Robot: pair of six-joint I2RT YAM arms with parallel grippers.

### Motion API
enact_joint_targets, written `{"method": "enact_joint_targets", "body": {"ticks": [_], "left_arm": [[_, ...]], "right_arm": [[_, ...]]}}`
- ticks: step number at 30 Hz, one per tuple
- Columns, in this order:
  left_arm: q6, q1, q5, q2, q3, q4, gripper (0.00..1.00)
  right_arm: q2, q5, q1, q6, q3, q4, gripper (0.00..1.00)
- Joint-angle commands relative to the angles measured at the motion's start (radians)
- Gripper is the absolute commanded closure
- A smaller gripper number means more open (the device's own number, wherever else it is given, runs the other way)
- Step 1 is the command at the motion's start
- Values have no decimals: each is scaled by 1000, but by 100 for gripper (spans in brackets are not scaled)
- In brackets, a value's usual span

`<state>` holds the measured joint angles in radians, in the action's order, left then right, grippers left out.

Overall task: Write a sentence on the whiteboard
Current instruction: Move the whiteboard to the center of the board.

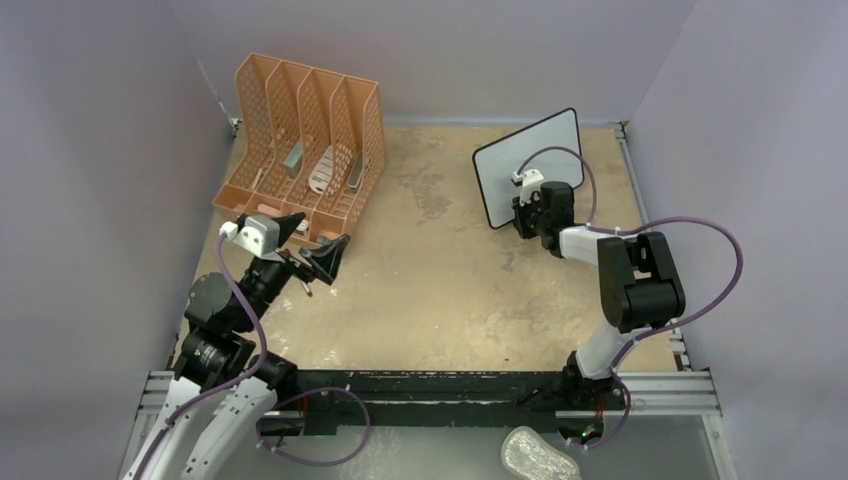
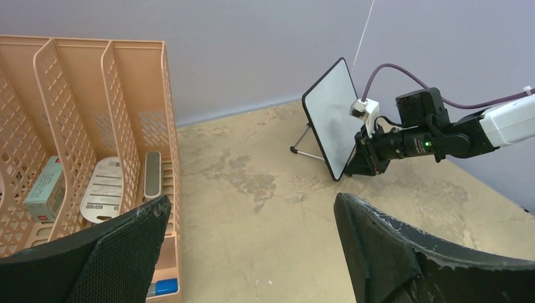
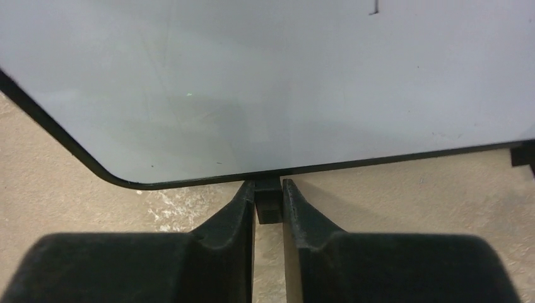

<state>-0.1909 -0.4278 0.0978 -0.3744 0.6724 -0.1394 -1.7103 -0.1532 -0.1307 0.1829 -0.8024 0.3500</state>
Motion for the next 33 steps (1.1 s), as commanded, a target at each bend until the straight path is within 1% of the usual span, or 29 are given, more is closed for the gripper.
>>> {"method": "enact_joint_targets", "body": {"ticks": [1, 5, 10, 16, 19, 22, 25, 27, 33], "left_arm": [[8, -6, 14, -8, 0, 49, 0], [8, -6, 15, -10, -1, 50, 0], [9, -6, 19, -12, -2, 51, 0], [8, -6, 20, -19, -2, 51, 0], [8, -6, 20, -23, -2, 49, 0], [8, -6, 19, -26, -2, 49, 0], [10, -6, 13, -30, -1, 48, 0], [11, -6, 8, -31, 0, 45, 0], [13, -5, -10, -41, 1, 40, 0]], "right_arm": [[18, -8, -2, -7, -35, 38, 89], [57, 46, -61, -35, -17, 31, 94], [112, 71, -126, -90, 20, 38, 100], [140, 108, -233, -171, 52, 34, 100], [165, 160, -295, -219, 49, 5, 100], [203, 168, -339, -272, 52, -7, 100], [236, 208, -405, -310, 38, -18, 100], [240, 198, -425, -341, 24, -36, 100], [231, 227, -529, -395, 23, -14, 100]]}}
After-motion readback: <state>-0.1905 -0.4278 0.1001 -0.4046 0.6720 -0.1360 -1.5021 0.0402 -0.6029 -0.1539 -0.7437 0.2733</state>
